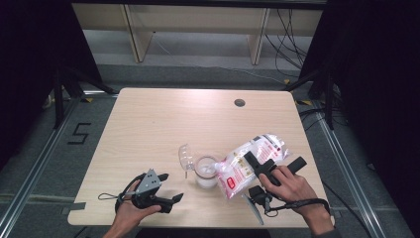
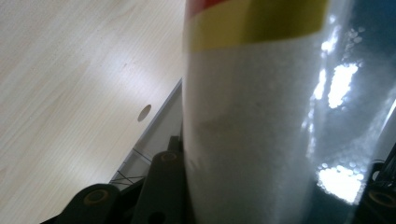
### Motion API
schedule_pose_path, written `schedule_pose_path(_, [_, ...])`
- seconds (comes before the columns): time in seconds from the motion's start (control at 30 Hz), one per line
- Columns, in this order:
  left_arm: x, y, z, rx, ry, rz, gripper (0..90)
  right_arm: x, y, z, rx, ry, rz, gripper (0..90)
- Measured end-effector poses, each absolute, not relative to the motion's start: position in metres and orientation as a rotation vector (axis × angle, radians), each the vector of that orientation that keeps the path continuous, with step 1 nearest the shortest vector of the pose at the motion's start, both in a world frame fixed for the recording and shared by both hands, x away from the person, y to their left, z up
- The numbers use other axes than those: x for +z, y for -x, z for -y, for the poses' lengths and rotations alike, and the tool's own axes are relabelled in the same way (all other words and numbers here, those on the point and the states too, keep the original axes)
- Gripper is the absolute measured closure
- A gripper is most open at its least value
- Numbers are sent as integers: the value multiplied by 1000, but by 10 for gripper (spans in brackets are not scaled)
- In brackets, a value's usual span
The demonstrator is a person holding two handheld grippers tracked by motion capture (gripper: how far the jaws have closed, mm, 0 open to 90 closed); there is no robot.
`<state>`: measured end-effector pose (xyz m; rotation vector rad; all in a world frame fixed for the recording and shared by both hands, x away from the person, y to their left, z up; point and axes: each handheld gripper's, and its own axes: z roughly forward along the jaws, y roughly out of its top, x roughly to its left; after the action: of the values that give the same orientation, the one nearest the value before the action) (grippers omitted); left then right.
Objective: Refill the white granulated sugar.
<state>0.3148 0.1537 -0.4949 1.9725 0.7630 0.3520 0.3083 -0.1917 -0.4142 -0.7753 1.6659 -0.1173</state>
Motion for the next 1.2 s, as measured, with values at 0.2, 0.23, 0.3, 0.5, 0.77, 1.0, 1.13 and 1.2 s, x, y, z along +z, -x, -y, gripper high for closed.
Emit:
schedule_pose_path(0.2, [-495,-314,-153,343,-1966,-776,154,-414,-308,192,-117,774,-1666,752])
schedule_pose_path(0.23, [-495,-314,-153,342,-1966,-776,154,-414,-309,192,-117,774,-1667,752])
schedule_pose_path(0.3, [-496,-314,-153,342,-1967,-775,154,-414,-309,192,-120,775,-1669,753])
schedule_pose_path(0.5, [-495,-314,-153,344,-1967,-775,154,-415,-309,192,-117,774,-1673,754])
schedule_pose_path(0.77, [-495,-315,-154,364,-1980,-752,153,-415,-309,192,-110,778,-1678,758])
schedule_pose_path(1.0, [-495,-314,-153,345,-1968,-775,154,-415,-309,193,-105,769,-1678,761])
schedule_pose_path(1.13, [-495,-315,-154,361,-1979,-751,154,-415,-309,193,-99,769,-1679,763])
schedule_pose_path(1.2, [-495,-315,-154,364,-1979,-757,154,-414,-309,193,-99,769,-1683,763])
